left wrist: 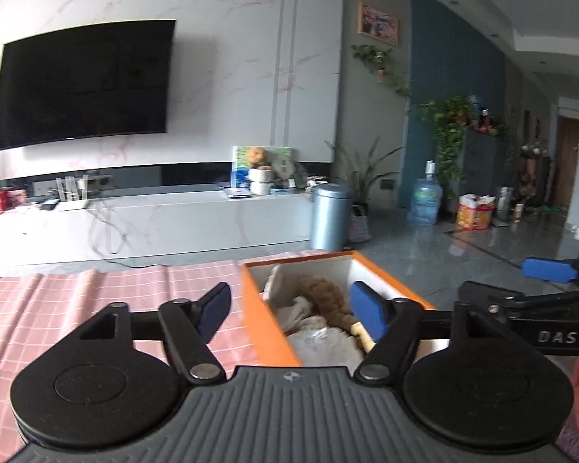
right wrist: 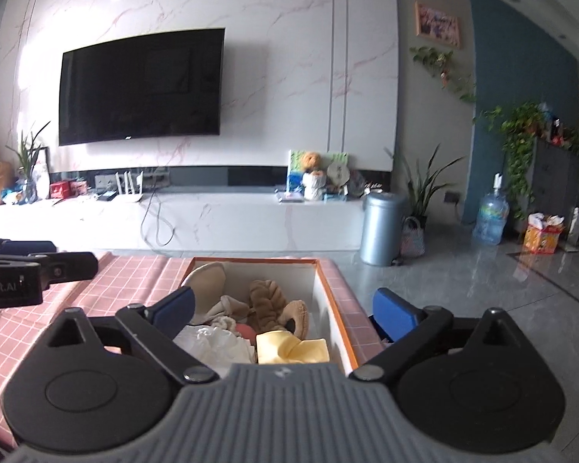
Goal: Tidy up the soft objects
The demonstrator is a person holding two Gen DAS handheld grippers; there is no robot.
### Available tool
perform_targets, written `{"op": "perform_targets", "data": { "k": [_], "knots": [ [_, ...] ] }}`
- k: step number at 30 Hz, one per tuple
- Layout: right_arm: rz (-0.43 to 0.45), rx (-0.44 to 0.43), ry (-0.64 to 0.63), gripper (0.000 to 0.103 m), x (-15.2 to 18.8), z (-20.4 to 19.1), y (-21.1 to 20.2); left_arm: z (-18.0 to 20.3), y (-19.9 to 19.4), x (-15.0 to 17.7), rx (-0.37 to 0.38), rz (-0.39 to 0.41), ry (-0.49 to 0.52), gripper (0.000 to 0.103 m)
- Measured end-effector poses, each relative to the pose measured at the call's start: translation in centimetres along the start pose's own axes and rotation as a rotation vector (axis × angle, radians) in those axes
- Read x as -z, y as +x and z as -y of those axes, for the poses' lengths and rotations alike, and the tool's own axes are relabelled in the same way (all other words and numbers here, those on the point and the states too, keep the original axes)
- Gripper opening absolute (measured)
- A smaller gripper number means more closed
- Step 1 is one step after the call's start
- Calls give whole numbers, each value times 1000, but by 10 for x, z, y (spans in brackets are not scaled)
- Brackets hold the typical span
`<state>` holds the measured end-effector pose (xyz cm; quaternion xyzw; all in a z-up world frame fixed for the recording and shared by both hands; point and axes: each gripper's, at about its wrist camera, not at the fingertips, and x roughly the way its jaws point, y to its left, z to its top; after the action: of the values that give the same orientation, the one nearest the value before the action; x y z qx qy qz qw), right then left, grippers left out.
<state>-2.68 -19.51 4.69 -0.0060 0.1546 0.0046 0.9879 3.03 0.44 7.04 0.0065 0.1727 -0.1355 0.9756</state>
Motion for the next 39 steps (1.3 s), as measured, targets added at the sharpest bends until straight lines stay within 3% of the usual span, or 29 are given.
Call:
{"op": "perform_targets", "data": {
  "k": [3, 8, 21, 39],
  "knots": [
    [-28, 10, 25, 98, 14, -7, -3, 3, 0, 11, -109, -18, 27, 90],
    [-52, 35, 7, 100, 36, -20, 0, -5, 7, 28, -177, -62, -51, 91],
    [-95, 59, -10, 100, 61, -28, 14, 0, 13, 76, -178, -205, -29, 93],
    [-112, 67, -29, 100, 62, -34, 20, 0, 18, 75, -174, -225, -19, 93]
  ]
}}
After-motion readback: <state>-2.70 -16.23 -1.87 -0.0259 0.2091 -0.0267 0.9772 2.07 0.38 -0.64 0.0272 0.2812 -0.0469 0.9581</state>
